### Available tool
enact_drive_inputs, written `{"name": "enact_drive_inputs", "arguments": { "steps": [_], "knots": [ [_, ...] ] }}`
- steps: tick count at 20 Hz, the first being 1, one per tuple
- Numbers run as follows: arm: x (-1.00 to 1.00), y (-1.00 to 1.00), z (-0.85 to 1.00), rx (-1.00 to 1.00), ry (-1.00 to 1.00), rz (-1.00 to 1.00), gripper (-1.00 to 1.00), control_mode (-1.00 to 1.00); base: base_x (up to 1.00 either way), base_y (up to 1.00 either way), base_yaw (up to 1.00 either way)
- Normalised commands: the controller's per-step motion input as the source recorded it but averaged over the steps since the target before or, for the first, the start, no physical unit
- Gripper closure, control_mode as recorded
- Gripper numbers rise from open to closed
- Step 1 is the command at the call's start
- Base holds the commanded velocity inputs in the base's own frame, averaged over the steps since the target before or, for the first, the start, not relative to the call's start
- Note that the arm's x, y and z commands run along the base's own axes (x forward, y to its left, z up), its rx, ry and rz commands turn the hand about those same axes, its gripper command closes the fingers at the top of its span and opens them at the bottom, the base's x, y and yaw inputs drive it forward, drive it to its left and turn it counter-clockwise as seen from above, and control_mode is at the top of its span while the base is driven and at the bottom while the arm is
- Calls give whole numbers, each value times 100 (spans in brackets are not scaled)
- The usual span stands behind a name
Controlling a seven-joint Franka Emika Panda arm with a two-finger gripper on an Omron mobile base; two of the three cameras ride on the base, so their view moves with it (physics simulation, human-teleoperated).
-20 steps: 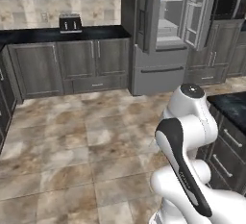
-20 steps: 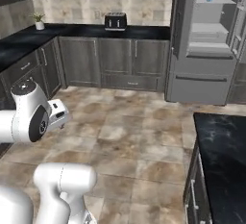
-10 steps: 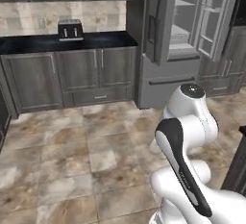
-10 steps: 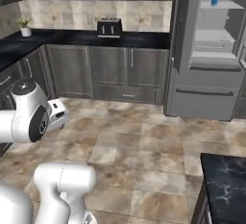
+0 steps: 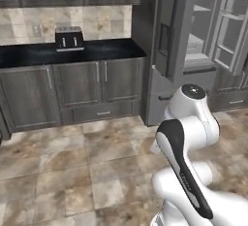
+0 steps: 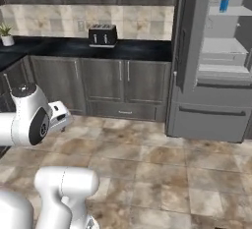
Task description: Take a sugar cube from the saucer and place it inside the coffee. Then, grab milk from the fridge and place it next to the coffee on the counter to sweeten the coffee.
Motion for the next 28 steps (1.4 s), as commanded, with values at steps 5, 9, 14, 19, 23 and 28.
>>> {"name": "enact_drive_inputs", "arguments": {
  "steps": [5, 9, 14, 19, 23, 28],
  "knots": [
    [0, 0, 0, 0, 0, 0, -100, 100, 100, -39, -9],
    [0, 0, 0, 0, 0, 0, -100, 100, 100, -39, -13],
    [0, 0, 0, 0, 0, 0, -100, 100, 100, -59, -17],
    [0, 0, 0, 0, 0, 0, -100, 100, 100, -94, -17],
    [0, 0, 0, 0, 0, 0, -100, 100, 93, -100, -21],
    [0, 0, 0, 0, 0, 0, -100, 100, 70, -100, -9]
  ]
}}
